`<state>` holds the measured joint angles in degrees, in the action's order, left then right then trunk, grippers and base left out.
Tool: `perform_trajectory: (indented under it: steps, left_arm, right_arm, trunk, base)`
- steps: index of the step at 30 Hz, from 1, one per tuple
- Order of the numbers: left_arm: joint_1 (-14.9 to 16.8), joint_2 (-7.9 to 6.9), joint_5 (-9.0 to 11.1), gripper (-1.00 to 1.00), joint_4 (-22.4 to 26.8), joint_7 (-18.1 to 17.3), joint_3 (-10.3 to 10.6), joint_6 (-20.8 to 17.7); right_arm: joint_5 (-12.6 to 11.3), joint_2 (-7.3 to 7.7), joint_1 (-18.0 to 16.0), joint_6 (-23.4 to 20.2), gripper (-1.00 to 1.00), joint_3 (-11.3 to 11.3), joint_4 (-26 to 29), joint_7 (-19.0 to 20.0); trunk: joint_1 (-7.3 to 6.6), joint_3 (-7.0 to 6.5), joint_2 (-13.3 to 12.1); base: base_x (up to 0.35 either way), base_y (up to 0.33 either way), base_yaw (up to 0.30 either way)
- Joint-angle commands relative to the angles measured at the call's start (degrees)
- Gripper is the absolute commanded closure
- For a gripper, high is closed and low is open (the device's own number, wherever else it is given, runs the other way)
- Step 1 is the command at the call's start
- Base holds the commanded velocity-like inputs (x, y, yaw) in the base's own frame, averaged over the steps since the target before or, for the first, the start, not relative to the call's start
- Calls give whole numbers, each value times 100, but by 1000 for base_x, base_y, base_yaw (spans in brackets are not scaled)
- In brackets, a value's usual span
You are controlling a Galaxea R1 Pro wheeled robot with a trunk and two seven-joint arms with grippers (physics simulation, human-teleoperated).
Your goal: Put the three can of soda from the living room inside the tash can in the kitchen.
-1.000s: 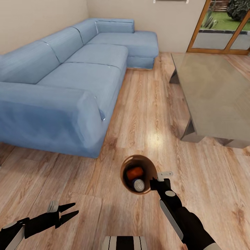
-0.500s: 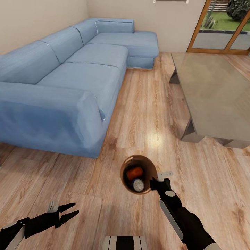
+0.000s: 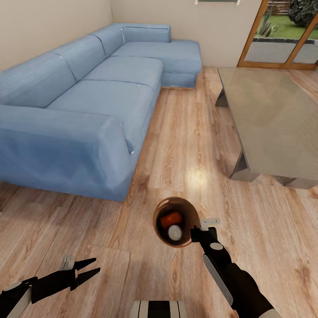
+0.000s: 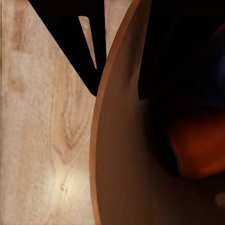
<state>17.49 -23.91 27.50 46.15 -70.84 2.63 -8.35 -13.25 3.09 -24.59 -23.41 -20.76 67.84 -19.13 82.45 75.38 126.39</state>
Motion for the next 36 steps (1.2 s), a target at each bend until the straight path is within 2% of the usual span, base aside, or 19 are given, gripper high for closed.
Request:
perform_trajectory:
  steps: [1,4,10,18,21,36]
  left_arm:
    - [0,0,0,-100,0,0,0,0]
    - [0,0,0,-100,0,0,0,0]
    - [0,0,-1,-100,0,0,0,0]
    - [0,1,0,-100,0,0,0,0]
    - [0,3,-1,-100,0,0,0,0]
    - [0,3,1,-100,0,0,0,0]
  right_arm:
    - [-2,-1,-2,12,100,-4,3,14]
    - [-2,-1,-2,12,100,-5,5,14]
    - [-2,-1,-2,12,100,-3,3,14]
    - [-2,-1,-2,12,100,-2,3,14]
    - [-2,-1,-2,12,100,-4,5,14]
    - [-2,-1,-2,12,100,-7,2,14]
  trunk:
    - [0,0,0]
    - [0,0,0]
    - [-132,-108,-240]
    - [-132,-108,-240]
    - [-198,-162,-361]
    - [-198,-162,-361]
  base:
    - [0,0,0]
    - [0,0,0]
    - [0,0,0]
    - [0,0,0]
    - [0,0,0]
    - [0,0,0]
